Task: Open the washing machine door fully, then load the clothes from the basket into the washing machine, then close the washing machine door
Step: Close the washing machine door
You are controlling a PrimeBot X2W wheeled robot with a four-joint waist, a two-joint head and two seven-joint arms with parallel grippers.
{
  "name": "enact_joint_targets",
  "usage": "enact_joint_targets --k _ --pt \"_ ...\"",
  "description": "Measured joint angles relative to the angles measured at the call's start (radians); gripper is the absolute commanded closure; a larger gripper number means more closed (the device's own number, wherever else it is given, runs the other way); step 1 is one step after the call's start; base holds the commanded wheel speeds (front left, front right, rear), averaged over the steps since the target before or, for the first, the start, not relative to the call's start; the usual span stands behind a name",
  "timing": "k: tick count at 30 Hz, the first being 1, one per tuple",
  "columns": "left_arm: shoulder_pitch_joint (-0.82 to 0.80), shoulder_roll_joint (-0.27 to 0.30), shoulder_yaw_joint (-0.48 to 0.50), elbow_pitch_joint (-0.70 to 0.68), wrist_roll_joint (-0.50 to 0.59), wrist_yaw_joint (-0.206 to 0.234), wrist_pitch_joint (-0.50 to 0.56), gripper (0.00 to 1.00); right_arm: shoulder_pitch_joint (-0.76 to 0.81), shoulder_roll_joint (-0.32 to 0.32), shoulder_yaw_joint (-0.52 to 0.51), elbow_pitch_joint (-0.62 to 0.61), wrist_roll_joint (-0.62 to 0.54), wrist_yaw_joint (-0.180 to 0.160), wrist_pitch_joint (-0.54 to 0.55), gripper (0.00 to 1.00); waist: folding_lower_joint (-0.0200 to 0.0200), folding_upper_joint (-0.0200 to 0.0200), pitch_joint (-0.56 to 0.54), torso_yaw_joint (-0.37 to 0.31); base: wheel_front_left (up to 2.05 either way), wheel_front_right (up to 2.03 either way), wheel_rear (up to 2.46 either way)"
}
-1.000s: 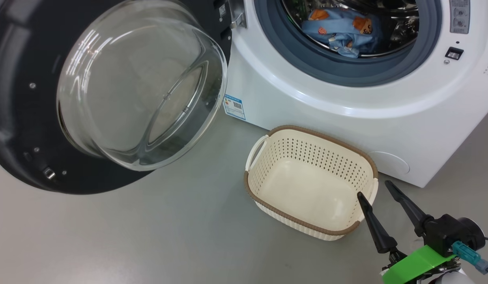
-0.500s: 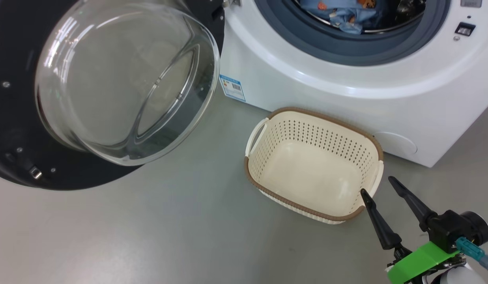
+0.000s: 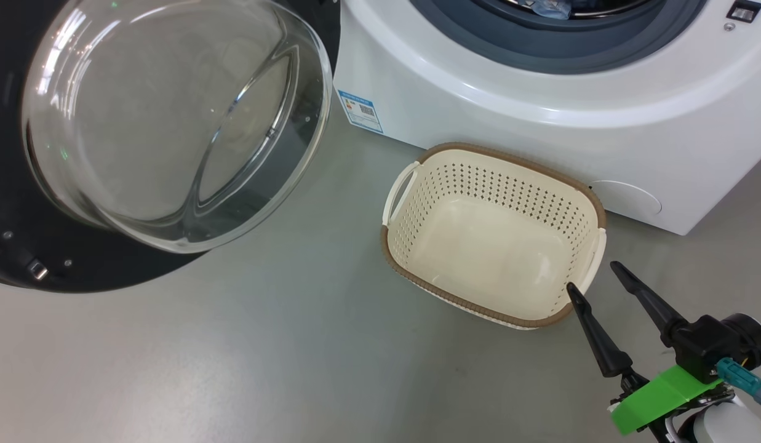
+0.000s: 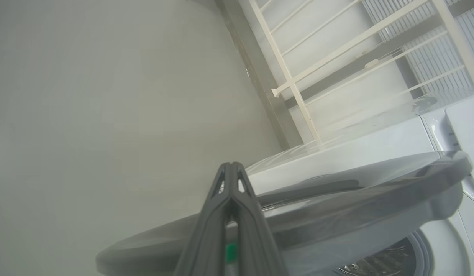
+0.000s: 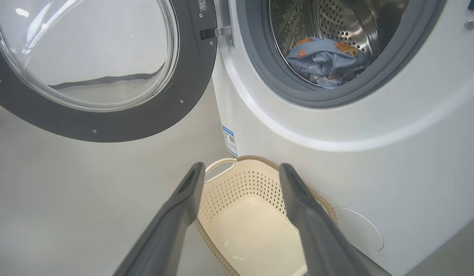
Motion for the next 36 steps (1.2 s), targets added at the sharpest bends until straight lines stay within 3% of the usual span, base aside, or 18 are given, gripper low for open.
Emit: enact_joint_targets --k 20,36 --pt "0.039 0.002 -0.041 -0.101 -0.088 0.001 0.269 1.0 -0.009 -0.007 -0.003 0.003 0.0 0.0 0.0 0.0 -0.0001 0.0 -0.011 0.001 0.0 0.0 0.0" --pt "0.223 0.002 -0.132 -0.465 -0.16 0.002 0.499 1.0 0.009 0.026 -0.061 0.002 0.0 0.0 0.0 0.0 0.0 0.0 -0.092 -0.017 0.0 0.0 0.0"
